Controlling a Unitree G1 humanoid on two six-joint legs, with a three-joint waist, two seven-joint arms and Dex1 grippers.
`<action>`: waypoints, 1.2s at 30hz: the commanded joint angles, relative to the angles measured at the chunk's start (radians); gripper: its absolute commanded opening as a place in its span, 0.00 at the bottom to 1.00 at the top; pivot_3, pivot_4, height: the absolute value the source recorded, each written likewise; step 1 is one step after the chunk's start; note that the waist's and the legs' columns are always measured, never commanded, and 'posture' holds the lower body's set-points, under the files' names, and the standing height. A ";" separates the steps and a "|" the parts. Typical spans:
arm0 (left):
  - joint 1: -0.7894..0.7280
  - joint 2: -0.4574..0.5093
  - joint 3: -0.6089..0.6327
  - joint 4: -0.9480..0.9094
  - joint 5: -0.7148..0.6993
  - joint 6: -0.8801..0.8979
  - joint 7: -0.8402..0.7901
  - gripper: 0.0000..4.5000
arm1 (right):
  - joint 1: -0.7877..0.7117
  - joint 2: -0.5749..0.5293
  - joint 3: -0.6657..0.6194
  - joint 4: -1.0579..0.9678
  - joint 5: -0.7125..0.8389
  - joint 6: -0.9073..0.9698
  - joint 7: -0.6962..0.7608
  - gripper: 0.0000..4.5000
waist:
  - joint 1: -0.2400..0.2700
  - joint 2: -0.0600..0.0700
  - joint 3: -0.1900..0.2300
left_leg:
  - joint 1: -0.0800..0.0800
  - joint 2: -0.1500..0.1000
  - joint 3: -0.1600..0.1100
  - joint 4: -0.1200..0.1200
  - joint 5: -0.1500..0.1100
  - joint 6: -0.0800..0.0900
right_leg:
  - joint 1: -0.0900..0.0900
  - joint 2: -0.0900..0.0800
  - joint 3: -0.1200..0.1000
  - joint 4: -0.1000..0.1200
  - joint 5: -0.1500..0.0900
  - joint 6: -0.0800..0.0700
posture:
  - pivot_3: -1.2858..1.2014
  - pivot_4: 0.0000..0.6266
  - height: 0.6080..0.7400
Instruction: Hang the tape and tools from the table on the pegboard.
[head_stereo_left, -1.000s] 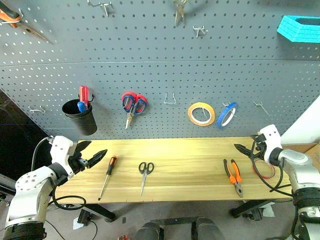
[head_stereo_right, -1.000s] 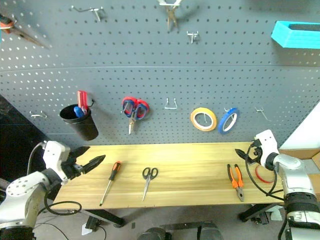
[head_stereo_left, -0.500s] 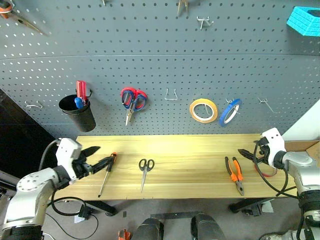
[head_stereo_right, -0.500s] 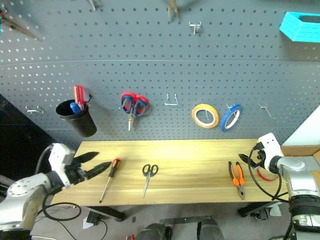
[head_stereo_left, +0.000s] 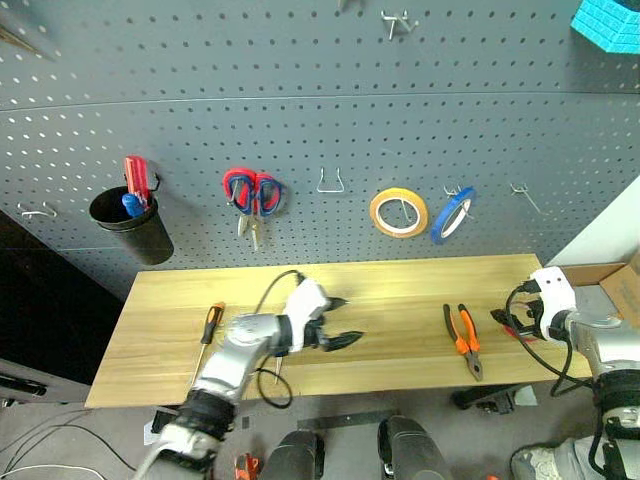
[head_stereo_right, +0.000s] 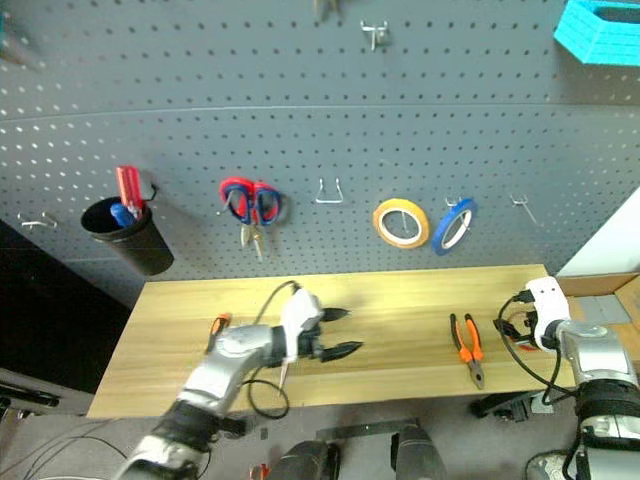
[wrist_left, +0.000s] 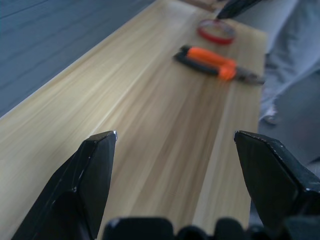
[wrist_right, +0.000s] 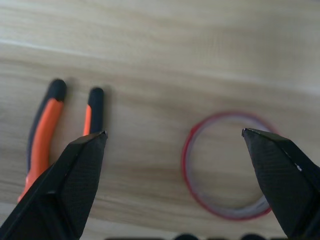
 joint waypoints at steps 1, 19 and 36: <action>-0.032 -0.055 -0.059 -0.014 0.023 -0.016 0.000 0.89 | -0.033 0.011 -0.019 0.018 0.005 0.016 -0.034 1.00 | -0.008 -0.001 0.012 | 0.000 0.000 0.001 0.000 0.000 0.000 | 0.000 0.000 0.000 0.000 0.000 0.000 | 0.45 0.41 1.00; 0.093 0.031 -0.084 -0.453 -0.061 0.217 -0.019 0.89 | -0.147 0.121 -0.075 0.270 0.018 -0.030 -0.263 1.00 | -0.018 -0.008 0.083 | -0.002 0.001 0.005 0.001 -0.002 0.003 | -0.004 0.000 0.004 0.002 0.001 0.001 | 0.47 0.55 1.00; 0.037 0.059 -0.031 -0.495 -0.131 0.268 0.010 0.90 | -0.057 0.172 -0.141 -0.149 -0.002 0.203 -0.498 0.01 | -0.002 -0.012 0.108 | -0.012 0.000 0.003 0.001 -0.002 0.003 | -0.013 -0.001 0.002 0.001 0.001 0.002 | 0.46 0.56 1.00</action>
